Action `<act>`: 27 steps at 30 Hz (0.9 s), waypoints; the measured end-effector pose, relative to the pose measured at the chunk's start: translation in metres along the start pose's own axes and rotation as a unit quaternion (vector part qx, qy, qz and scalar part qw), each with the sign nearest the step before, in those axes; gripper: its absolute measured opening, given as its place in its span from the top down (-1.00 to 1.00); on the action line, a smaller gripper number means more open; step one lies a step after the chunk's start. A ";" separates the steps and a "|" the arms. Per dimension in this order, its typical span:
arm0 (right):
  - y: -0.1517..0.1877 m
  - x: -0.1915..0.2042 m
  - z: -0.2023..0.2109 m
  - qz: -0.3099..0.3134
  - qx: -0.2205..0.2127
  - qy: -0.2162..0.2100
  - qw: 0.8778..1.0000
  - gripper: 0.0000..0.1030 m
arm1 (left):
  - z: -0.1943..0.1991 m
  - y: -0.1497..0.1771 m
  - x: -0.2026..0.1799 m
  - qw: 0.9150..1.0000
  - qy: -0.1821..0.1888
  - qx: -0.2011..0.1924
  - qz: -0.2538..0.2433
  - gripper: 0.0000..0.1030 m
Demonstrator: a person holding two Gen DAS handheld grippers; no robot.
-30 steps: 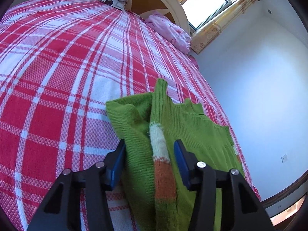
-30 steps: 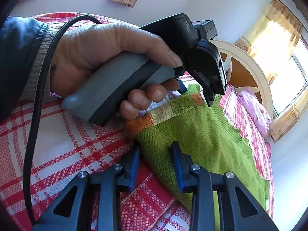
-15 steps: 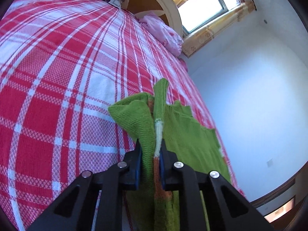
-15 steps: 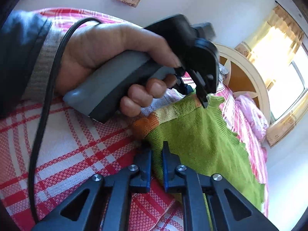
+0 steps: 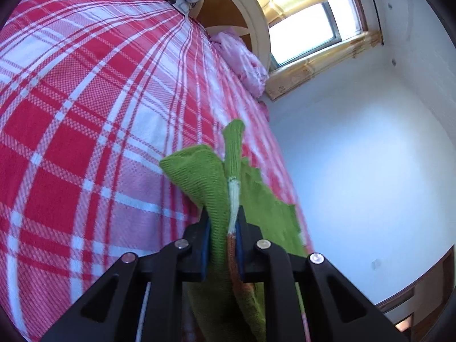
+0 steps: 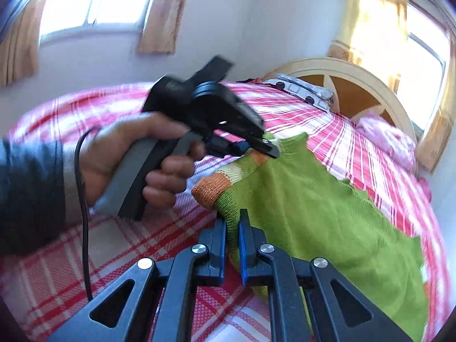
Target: Fold small clothes
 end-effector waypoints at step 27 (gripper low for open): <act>0.068 -0.177 0.070 -0.242 -0.078 -0.070 0.964 0.87 | -0.096 -0.005 -0.155 0.997 0.033 0.023 -0.065 0.71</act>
Point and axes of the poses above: each gripper's, at about its wrist camera, not at the fingertips, and z roughly against the way its jaws point, x to its left, y to its underside, the point moved 1 cm from there along -z, roughly the way its jaws point, and after that the axes turned 11 degrees about x, right-handed, at the moved point
